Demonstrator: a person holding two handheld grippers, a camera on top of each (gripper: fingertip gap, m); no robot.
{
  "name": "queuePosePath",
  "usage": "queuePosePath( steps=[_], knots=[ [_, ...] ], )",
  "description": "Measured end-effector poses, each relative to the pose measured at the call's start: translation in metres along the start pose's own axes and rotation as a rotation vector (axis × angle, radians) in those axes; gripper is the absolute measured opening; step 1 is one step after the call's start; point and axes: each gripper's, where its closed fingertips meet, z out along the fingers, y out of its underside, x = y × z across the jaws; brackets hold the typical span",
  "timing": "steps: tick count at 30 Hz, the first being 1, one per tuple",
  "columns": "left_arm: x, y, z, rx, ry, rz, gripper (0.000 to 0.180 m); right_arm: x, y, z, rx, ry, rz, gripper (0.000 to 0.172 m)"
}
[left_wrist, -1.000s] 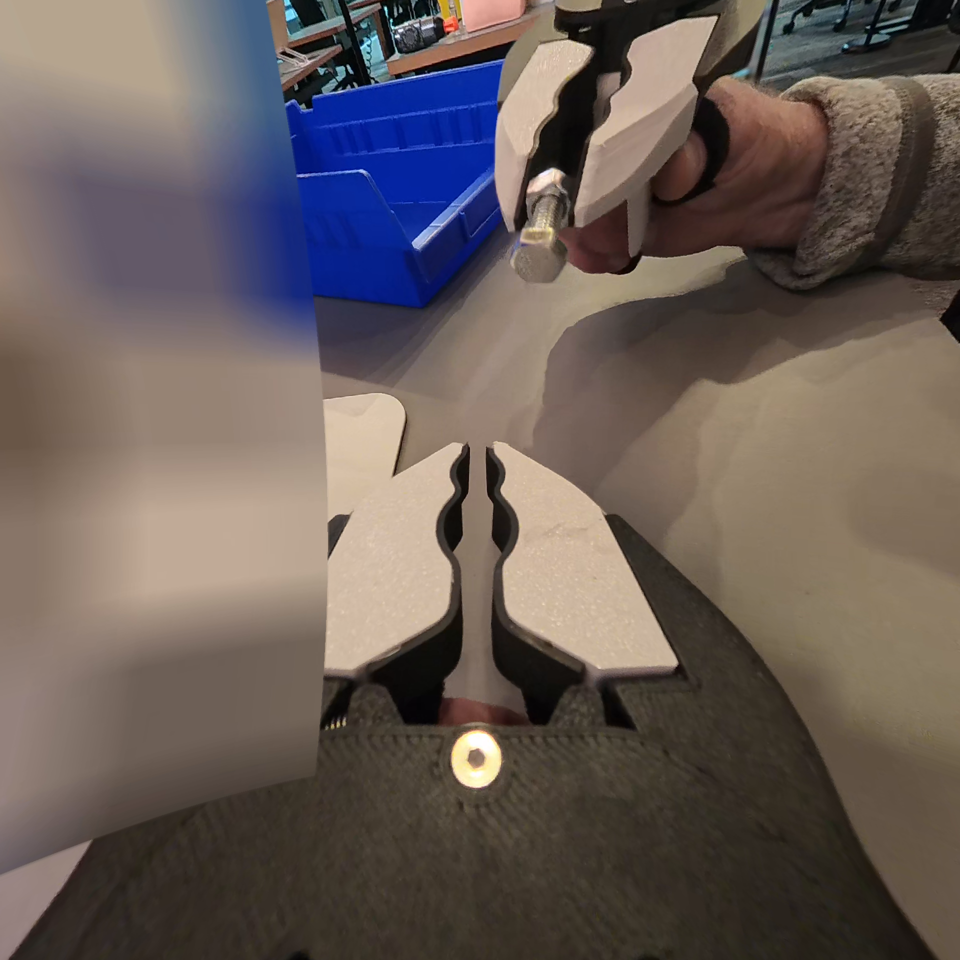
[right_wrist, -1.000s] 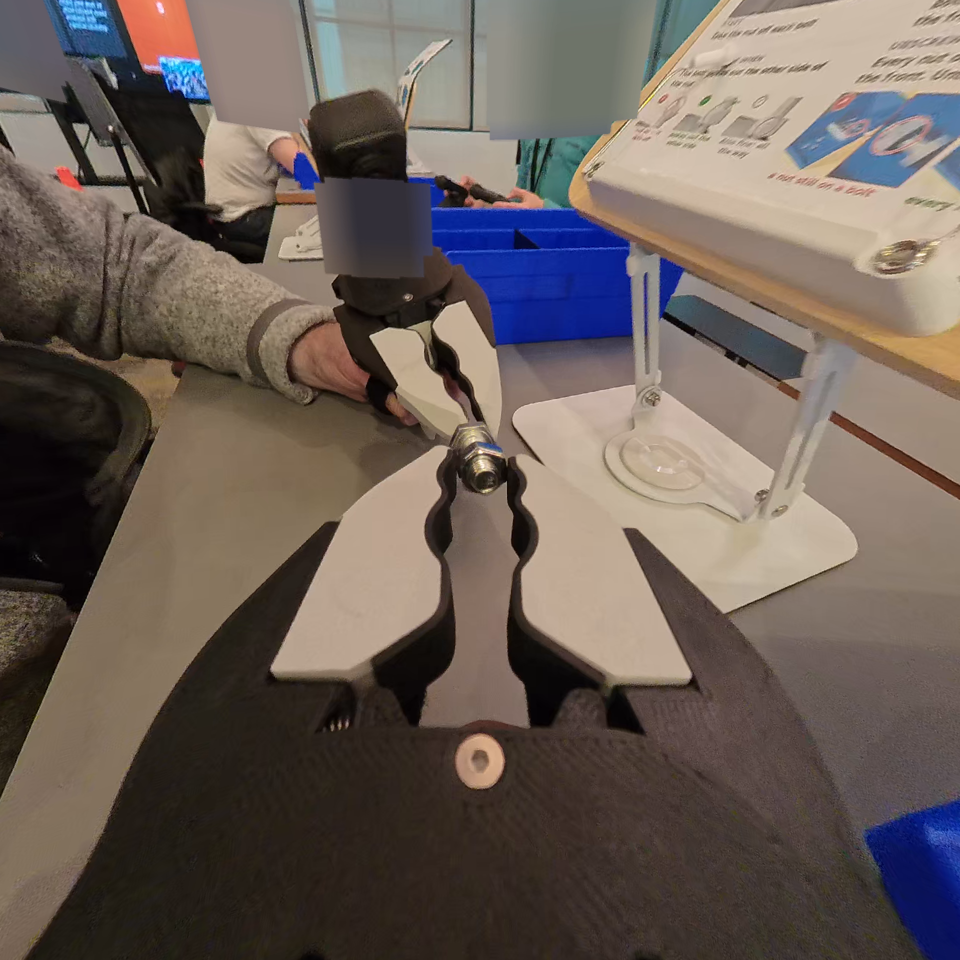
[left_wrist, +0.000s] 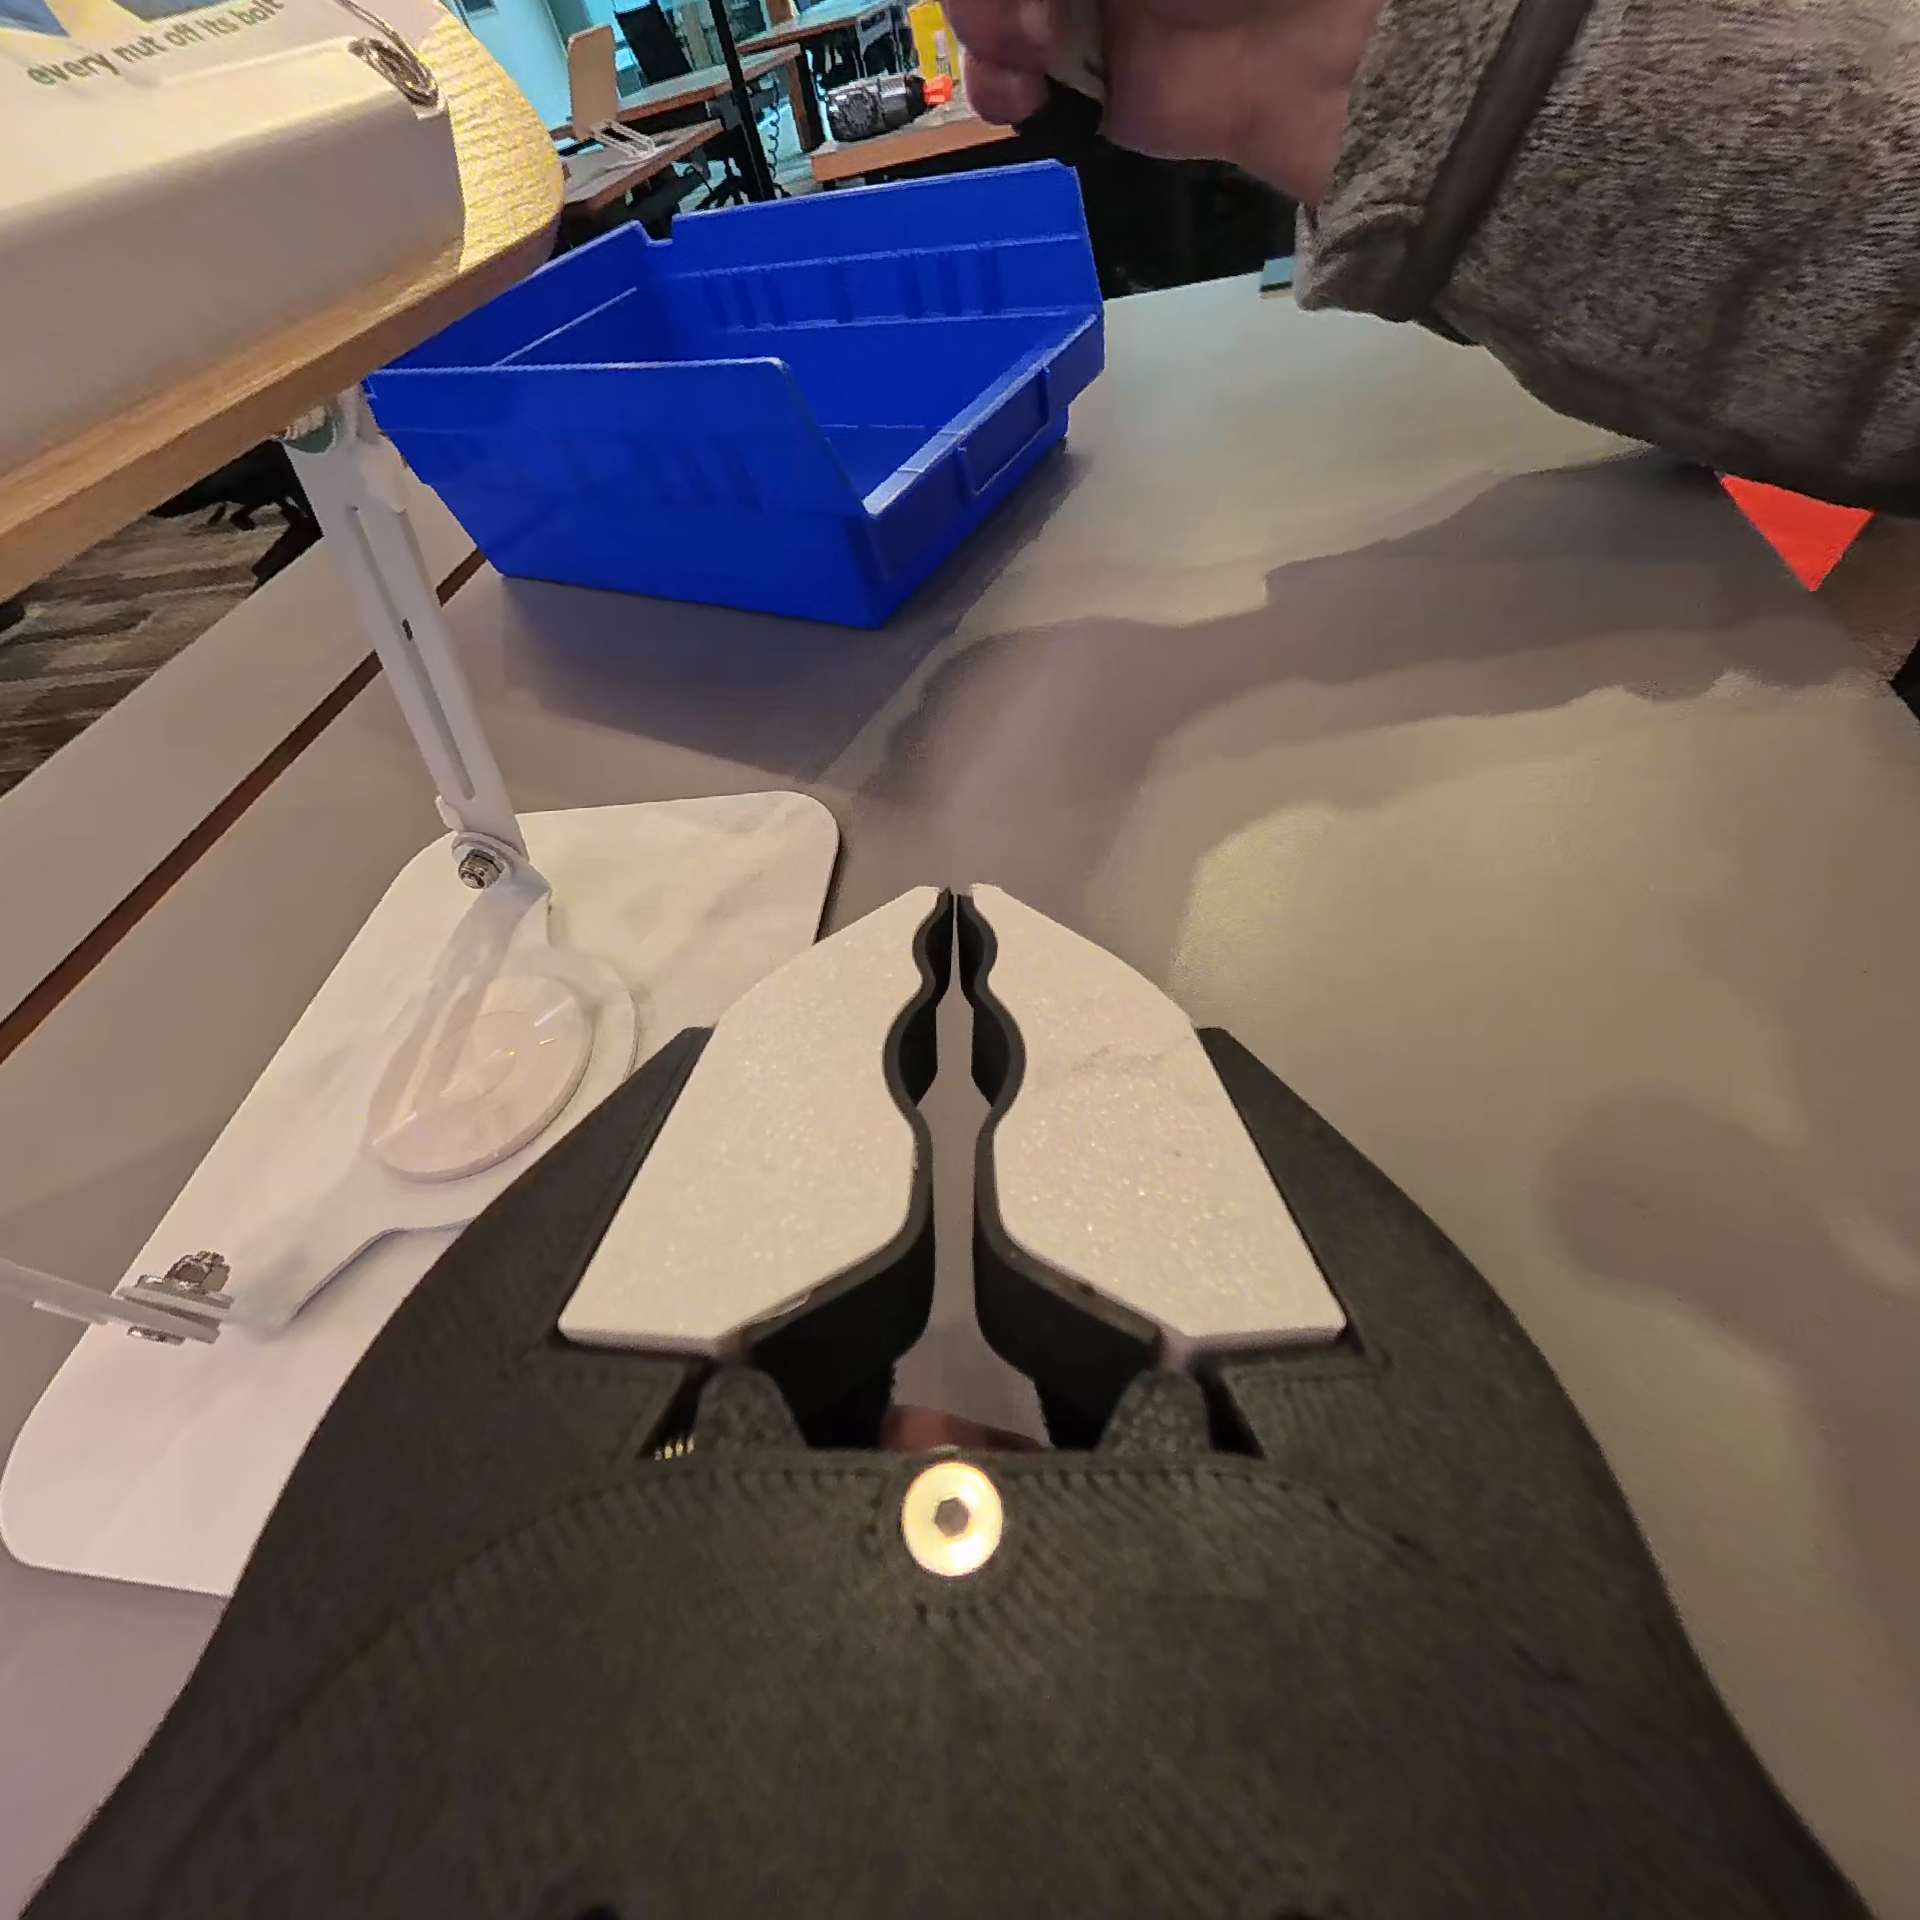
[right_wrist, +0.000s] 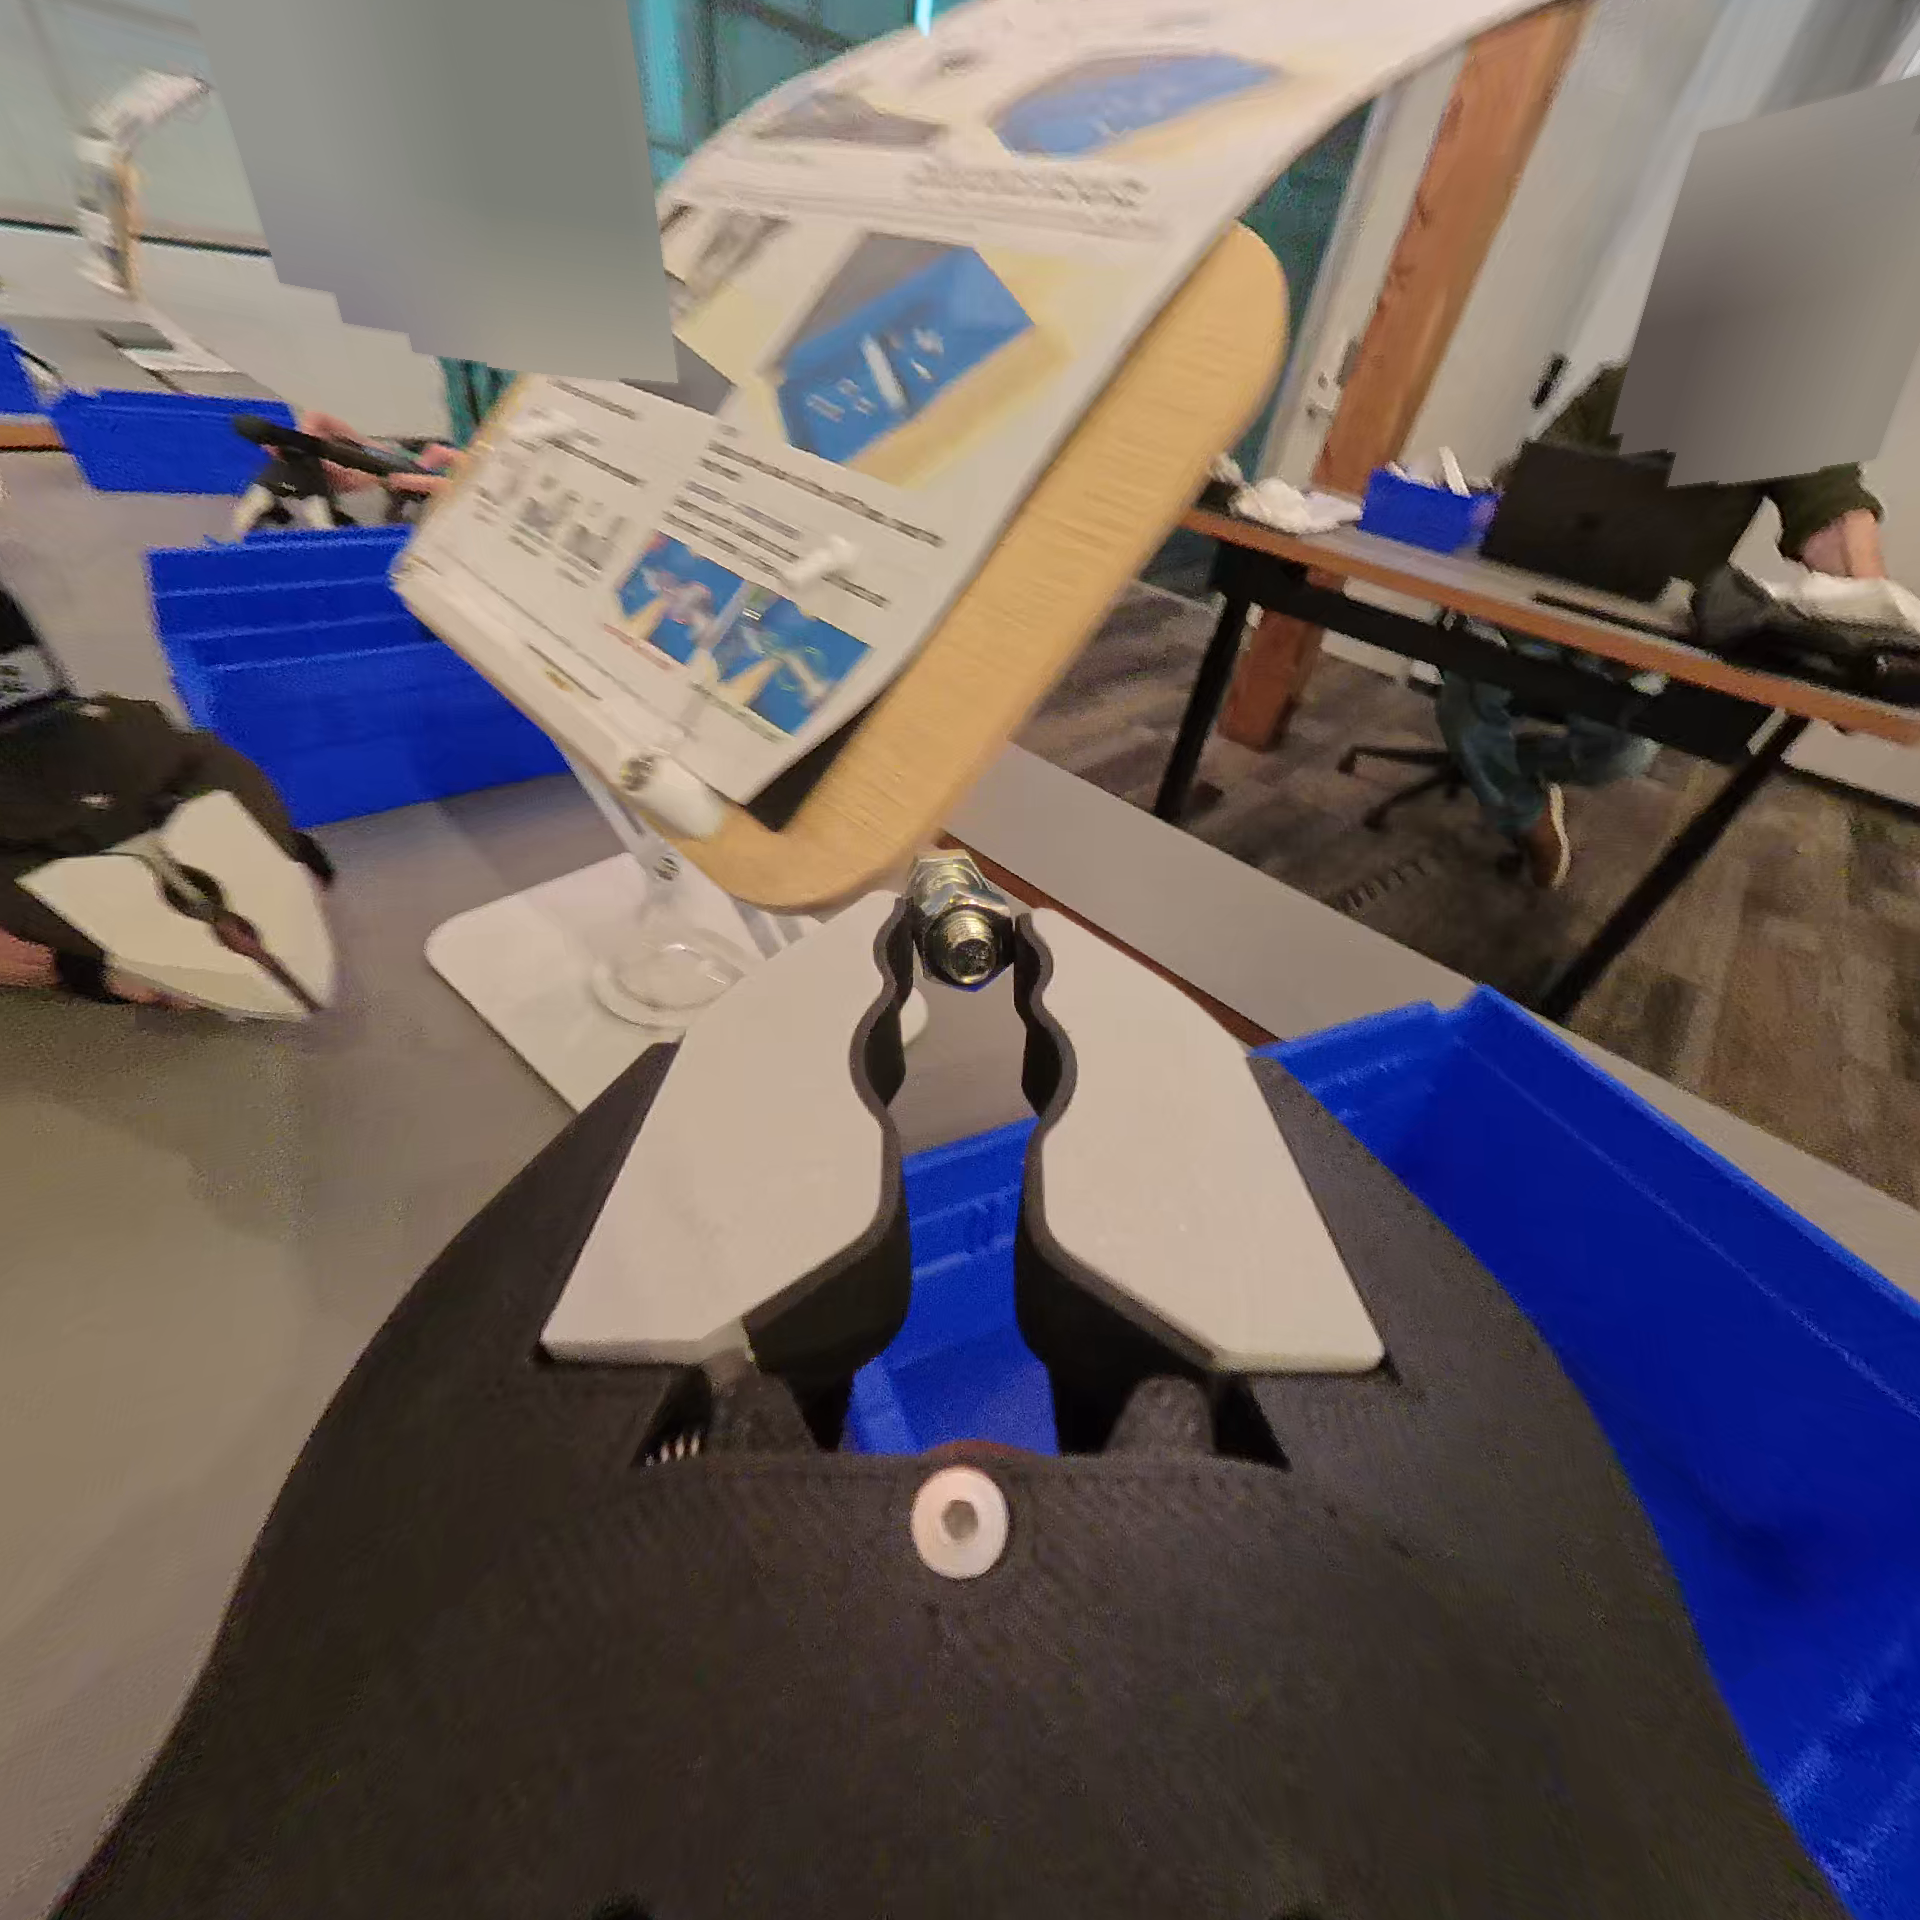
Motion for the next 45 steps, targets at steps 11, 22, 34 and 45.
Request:
queuePosePath(
  steps=[11, 22, 34, 45],
  knots=[
    [-0.002, 0.001, 0.001, -0.005, -0.003, -0.002, 0.0, 0.087, 0.055, 0.017, -0.151, 0.143, 0.187, 0.019],
    [-0.002, 0.001, 0.002, -0.007, 0.001, -0.006, 0.001, 0.122, 0.084, 0.023, -0.239, 0.18, 0.242, 0.019],
    [-0.002, 0.002, 0.002, -0.011, 0.003, -0.004, 0.001, 0.122, 0.098, 0.029, -0.301, 0.145, 0.264, 0.02],
    [-0.002, 0.002, 0.003, -0.015, 0.006, -0.006, 0.001, 0.13, 0.111, 0.023, -0.399, 0.153, 0.274, 0.019]
  ],
)
